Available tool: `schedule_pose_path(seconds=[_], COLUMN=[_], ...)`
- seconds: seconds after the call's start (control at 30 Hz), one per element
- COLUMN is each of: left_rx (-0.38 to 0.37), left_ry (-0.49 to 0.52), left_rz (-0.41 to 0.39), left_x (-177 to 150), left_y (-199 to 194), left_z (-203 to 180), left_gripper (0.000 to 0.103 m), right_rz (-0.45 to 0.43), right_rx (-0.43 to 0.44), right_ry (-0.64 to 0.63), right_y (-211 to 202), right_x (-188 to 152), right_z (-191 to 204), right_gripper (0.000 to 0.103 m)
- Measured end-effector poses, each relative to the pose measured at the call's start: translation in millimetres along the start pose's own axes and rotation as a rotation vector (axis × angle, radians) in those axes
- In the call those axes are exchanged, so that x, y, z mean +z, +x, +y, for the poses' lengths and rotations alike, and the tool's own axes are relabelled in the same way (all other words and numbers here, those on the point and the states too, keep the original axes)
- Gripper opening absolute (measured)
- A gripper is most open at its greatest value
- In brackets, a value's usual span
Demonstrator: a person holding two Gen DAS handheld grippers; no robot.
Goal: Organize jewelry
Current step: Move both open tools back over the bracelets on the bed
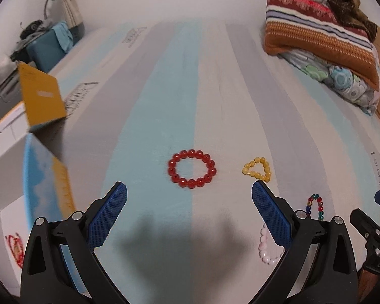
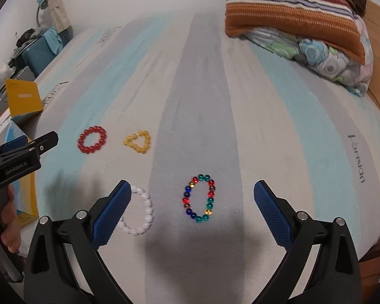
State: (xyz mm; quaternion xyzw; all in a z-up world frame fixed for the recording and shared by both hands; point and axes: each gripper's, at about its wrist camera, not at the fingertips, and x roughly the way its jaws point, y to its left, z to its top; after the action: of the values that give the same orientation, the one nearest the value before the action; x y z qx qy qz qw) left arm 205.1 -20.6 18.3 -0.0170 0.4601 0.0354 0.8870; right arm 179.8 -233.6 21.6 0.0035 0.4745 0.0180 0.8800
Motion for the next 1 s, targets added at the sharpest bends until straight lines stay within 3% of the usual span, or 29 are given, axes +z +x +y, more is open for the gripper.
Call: schedule_pose_path(seconds=[0.4, 1.0], left_rx=[-0.035, -0.087], left_ry=[0.027, 0.145], left_rz=[0.056, 0.082], left_x=[6, 15], left_y=[58, 91], left_z=[-22, -91], left_gripper=[0.097, 0.097], right_rz=[0.07, 0.123], right_rx=[-0.009, 0.003], right_ry=[0.018, 0.058], right_y=[53, 94], right_x=[-16, -23], right_z=[-11, -26], right_gripper=[0.093, 0.093])
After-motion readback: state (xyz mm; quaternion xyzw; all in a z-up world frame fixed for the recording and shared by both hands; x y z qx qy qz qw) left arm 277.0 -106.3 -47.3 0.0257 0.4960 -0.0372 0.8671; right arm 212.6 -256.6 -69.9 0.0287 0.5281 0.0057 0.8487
